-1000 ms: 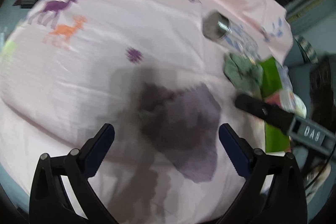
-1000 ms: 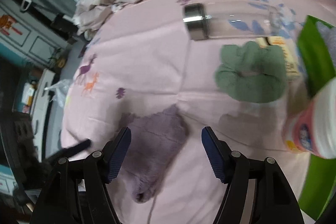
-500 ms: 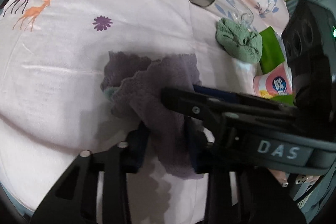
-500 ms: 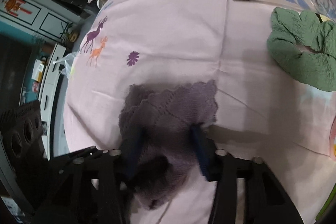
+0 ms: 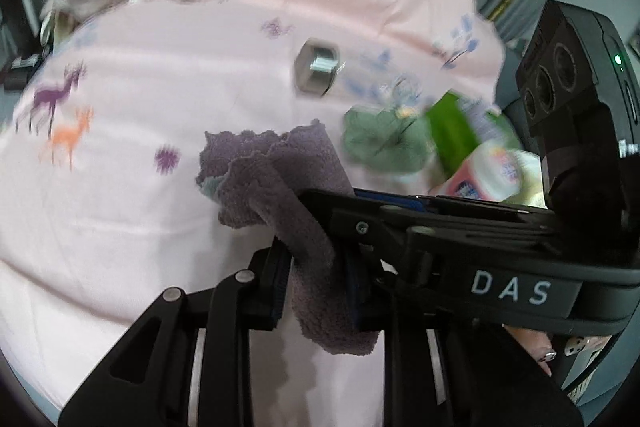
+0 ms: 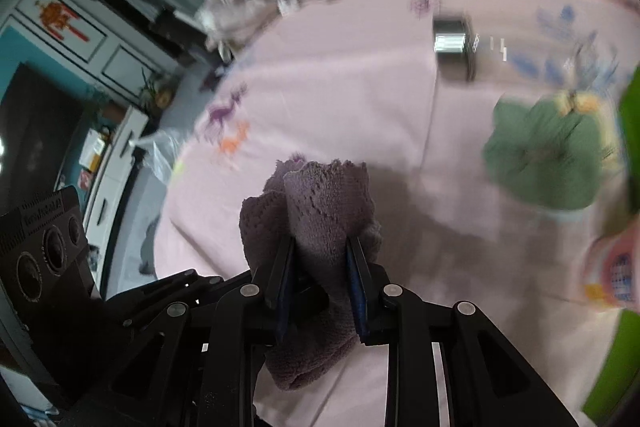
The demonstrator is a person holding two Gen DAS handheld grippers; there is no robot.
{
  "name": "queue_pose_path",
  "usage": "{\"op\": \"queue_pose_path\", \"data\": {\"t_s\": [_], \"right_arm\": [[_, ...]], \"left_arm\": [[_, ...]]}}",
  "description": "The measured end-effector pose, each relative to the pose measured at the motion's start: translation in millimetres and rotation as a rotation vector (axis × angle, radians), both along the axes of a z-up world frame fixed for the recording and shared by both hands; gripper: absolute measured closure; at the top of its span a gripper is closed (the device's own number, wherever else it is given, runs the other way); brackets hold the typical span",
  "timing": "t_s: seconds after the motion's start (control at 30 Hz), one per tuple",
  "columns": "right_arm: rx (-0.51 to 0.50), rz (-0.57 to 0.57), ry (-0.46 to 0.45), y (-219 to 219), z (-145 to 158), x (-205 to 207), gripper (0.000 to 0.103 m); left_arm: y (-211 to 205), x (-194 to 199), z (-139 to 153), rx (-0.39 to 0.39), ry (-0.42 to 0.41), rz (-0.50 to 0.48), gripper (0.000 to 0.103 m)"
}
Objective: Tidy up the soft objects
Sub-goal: 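Carry the cloth over the green box and open the right gripper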
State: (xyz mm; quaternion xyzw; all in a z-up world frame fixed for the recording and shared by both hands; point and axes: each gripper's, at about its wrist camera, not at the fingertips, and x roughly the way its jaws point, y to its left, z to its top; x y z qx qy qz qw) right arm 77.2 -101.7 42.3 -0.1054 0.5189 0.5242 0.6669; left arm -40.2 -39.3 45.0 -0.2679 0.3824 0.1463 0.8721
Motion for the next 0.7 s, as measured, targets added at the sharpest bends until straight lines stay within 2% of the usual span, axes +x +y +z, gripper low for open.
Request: {"op": "queue_pose_path", "data": {"t_s": [0.17,0.4,0.5,0.7], "right_arm": [[0.109,-0.068,-0.108,-36.5,49.5,7.5,0.075],[0.24,-0.287,-0.219,-121.2,101.7,39.0,0.075],[0.27,-0.386,-0.258,-155.1,111.5,51.5,0.075],[0.306,-0.587,-0.275,-213.6,115.8,77.9,0.075]], "left_arm": [[-32.5,19.4,44.3,0.104,-0.095,-0.069,0.083],[-93.0,71.8,84.4,0.172,-0.199,-0.227,0.082],[-121.1,91.3,91.7,0.175,-0.24,-0.295,0.082],[-165.7,134.4,93.1,0.163,-0.262,-0.434,0.082]]}}
